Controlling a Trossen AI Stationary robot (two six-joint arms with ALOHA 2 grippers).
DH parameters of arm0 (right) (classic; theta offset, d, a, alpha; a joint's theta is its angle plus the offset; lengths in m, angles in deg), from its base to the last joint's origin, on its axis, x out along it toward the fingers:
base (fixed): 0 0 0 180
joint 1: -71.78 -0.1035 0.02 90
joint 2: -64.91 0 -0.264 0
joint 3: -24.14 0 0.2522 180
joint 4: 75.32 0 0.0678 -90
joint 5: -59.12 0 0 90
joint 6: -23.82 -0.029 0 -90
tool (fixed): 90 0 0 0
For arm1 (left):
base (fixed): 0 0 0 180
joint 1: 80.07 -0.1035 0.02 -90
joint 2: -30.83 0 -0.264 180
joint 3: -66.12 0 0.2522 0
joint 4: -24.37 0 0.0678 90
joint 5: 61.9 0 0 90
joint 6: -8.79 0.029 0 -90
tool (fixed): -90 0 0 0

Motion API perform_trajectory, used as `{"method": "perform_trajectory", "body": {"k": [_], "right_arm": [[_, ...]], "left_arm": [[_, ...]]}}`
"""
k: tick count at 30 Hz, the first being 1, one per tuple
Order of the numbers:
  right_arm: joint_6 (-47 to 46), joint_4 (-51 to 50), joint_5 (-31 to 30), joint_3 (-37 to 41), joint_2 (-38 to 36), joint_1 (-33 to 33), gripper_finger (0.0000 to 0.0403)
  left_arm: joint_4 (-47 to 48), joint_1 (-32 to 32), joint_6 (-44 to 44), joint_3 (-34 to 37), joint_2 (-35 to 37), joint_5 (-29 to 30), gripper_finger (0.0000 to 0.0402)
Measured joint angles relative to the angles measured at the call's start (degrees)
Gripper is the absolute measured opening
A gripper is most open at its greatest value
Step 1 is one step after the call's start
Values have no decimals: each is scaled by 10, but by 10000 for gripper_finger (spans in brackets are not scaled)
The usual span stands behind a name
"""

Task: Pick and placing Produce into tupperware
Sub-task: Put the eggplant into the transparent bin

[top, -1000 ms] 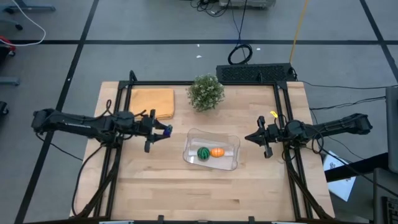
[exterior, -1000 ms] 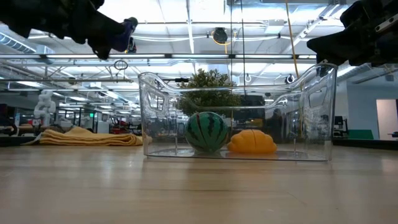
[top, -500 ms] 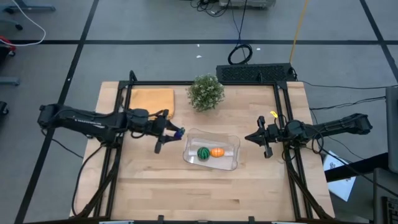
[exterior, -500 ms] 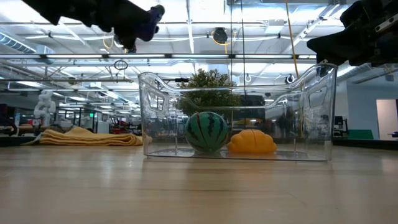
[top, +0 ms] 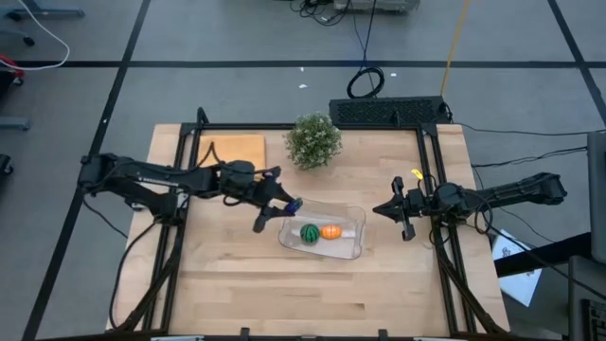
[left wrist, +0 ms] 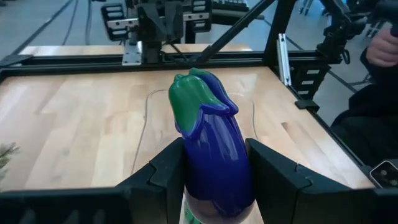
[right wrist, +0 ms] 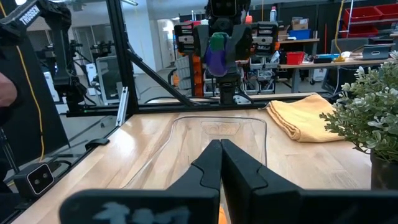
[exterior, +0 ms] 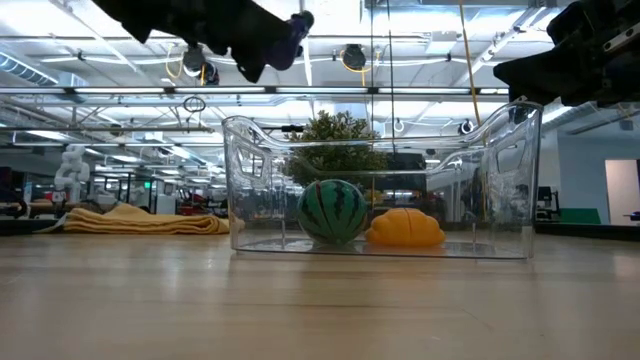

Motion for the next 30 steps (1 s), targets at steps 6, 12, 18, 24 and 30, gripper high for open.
{"method": "perform_trajectory", "body": {"k": [6, 12, 18, 24, 30], "right_arm": [[0, 0, 0, 0, 0, 0, 0], [0, 0, 0, 0, 0, 0, 0], [0, -1, 0, 0, 0, 0, 0], [0, -2, 0, 0, 0, 0, 0], [0, -1, 0, 0, 0, 0, 0]], "left_arm": [[-12, 0, 3, -27, -43, -22, 152], [-12, 0, 3, -55, -86, -31, 152], [-13, 0, 4, -72, -115, -47, 152], [-24, 0, 5, -78, -116, -47, 152], [-62, 0, -10, -78, -116, -46, 152]]}}
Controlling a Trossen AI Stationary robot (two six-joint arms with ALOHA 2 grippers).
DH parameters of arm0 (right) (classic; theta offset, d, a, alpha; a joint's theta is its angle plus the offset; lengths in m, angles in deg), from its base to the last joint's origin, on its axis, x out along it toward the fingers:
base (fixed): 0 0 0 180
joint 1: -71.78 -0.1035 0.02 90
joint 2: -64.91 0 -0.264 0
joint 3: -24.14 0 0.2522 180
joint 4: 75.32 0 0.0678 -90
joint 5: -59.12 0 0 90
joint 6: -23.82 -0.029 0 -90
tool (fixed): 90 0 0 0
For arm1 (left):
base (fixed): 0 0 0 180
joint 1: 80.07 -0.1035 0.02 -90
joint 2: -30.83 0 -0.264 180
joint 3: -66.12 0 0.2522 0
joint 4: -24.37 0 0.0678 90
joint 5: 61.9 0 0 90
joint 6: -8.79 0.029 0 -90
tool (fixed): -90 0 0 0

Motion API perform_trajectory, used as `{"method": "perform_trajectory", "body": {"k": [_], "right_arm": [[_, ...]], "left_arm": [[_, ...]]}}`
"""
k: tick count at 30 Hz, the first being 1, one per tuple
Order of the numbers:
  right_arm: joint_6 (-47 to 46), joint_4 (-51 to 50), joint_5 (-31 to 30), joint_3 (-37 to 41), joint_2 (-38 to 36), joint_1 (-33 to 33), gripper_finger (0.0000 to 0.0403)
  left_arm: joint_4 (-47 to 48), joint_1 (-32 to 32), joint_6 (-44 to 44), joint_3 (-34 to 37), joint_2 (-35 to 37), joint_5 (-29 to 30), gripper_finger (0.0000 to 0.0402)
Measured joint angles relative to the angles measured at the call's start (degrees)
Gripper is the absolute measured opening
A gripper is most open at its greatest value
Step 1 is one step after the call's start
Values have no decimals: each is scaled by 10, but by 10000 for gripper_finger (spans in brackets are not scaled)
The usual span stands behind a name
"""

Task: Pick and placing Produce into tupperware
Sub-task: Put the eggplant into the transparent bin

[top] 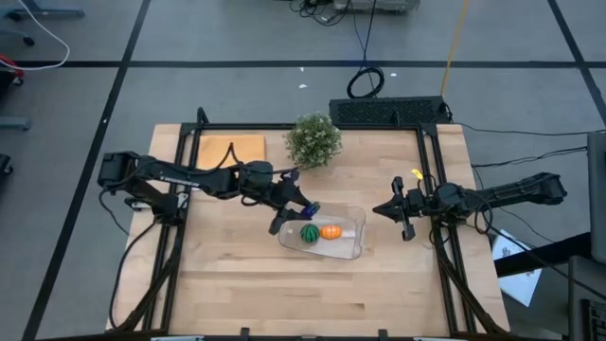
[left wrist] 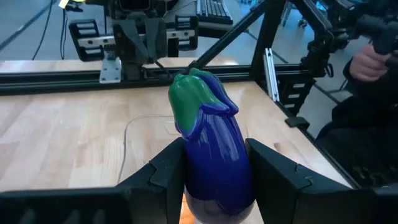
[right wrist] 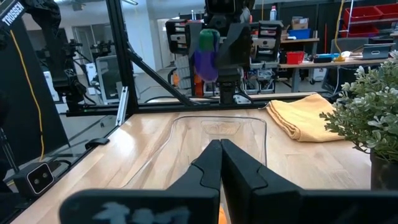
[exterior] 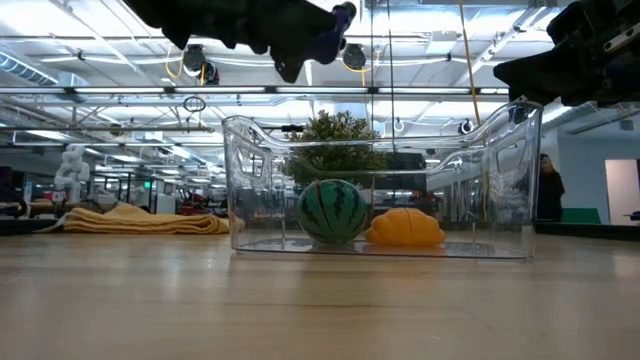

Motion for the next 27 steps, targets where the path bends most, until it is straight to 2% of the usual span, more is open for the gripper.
{"method": "perform_trajectory", "body": {"k": [9, 19, 27], "right_arm": [[0, 2, 0, 0, 0, 0, 0], [0, 2, 0, 0, 0, 0, 0], [2, 2, 0, 0, 0, 0, 0]], "left_arm": [[-38, -2, -21, -8, 0, 5, 152], [96, 5, 19, -118, -5, 4, 152], [159, 6, 25, -197, -76, 15, 152]]}}
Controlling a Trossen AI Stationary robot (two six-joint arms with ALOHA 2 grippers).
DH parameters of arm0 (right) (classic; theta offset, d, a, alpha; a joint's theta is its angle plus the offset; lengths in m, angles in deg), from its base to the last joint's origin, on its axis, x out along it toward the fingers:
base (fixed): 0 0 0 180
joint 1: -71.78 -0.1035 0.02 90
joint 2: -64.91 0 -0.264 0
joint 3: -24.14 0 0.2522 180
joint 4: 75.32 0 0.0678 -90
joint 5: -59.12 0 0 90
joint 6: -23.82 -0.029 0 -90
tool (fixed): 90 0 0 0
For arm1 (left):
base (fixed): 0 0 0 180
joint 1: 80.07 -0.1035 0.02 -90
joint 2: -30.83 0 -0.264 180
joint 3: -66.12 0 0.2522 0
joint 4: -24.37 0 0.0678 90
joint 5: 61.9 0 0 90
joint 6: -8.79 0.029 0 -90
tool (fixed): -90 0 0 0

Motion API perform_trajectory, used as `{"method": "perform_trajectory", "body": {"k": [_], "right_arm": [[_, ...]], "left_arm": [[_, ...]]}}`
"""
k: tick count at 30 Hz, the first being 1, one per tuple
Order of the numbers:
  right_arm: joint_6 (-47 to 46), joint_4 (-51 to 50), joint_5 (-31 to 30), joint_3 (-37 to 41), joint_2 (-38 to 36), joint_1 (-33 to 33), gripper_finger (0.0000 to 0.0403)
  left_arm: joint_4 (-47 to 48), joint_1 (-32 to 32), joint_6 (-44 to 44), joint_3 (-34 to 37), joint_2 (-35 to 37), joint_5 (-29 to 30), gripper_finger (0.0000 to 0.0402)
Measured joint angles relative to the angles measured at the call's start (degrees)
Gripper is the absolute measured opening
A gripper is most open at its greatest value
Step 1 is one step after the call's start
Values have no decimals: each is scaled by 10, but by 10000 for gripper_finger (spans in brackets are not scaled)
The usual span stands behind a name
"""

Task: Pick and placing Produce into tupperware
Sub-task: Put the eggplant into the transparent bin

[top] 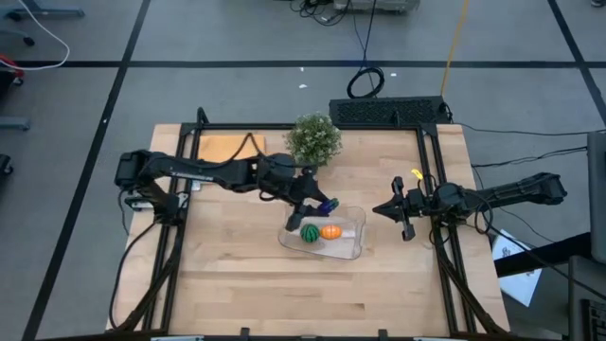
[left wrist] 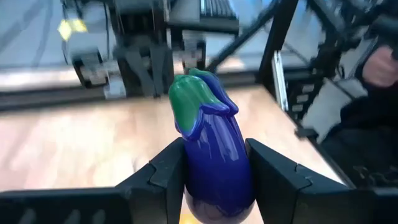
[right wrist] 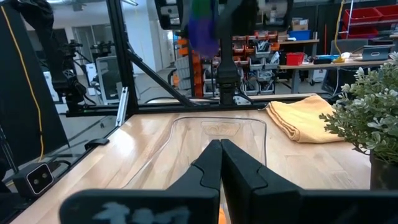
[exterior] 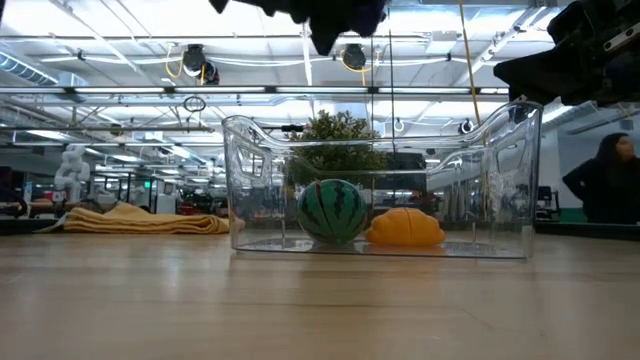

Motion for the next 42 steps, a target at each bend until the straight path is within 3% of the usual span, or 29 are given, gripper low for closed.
{"method": "perform_trajectory", "body": {"k": [18, 25, 42], "right_arm": [[0, -12, 0, 0, 5, 0, 0], [0, -10, 0, 0, 10, 0, 0], [4, -7, 0, 0, 13, 0, 0]], "left_arm": [[190, 6, 47, -200, -195, -45, 152], [231, 14, 60, -205, -209, -39, 152], [261, 47, 78, -205, -239, 60, 152]]}}
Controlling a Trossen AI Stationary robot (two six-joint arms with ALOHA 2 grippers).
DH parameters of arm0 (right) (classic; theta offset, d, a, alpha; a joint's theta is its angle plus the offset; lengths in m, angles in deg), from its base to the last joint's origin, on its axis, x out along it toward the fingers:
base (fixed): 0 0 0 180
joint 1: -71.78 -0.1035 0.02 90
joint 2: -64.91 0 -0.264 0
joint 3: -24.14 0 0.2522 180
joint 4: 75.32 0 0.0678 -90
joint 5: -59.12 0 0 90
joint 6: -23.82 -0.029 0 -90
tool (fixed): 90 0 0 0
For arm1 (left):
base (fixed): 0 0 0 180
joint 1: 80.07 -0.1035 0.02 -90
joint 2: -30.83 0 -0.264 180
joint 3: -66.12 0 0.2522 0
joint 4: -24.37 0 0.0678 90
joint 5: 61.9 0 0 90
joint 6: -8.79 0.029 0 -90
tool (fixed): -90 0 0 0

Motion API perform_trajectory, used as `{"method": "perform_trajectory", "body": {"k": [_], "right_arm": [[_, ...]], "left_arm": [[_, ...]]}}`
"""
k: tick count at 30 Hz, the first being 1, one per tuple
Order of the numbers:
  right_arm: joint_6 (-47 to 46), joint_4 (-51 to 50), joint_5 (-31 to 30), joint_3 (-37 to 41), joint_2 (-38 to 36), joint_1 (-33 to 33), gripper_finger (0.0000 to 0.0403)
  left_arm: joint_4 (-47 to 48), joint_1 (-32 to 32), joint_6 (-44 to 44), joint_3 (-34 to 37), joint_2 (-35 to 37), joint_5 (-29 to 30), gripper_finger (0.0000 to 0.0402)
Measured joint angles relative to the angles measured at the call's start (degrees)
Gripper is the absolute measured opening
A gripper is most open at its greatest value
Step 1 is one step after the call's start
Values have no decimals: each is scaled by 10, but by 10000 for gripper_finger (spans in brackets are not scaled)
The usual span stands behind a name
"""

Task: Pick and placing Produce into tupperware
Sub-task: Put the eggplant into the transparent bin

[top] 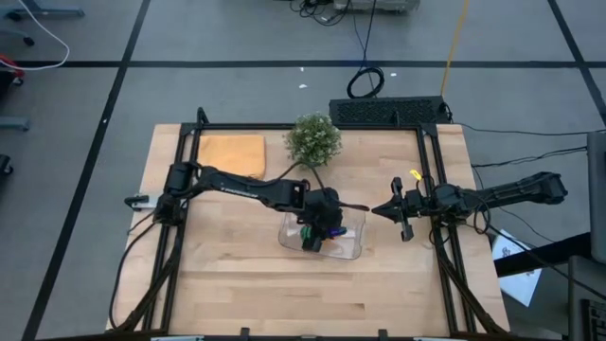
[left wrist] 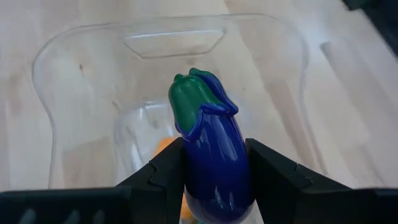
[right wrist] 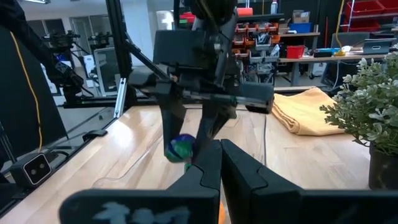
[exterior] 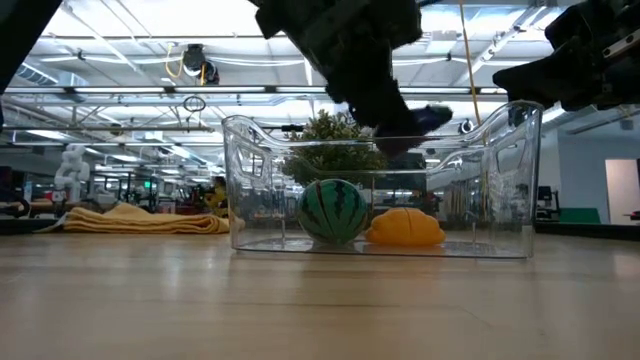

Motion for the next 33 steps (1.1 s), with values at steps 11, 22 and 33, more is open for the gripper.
{"method": "perform_trajectory", "body": {"k": [11, 22, 33], "right_arm": [[0, 1, 0, 0, 2, 0, 0], [0, 3, 0, 0, 2, 0, 0], [0, 3, 0, 0, 2, 0, 0]], "left_arm": [[-5, 0, -12, 0, -18, 2, 152], [-12, 2, -55, 0, -23, 20, 152], [-10, 10, -63, 0, -31, 32, 152]]}}
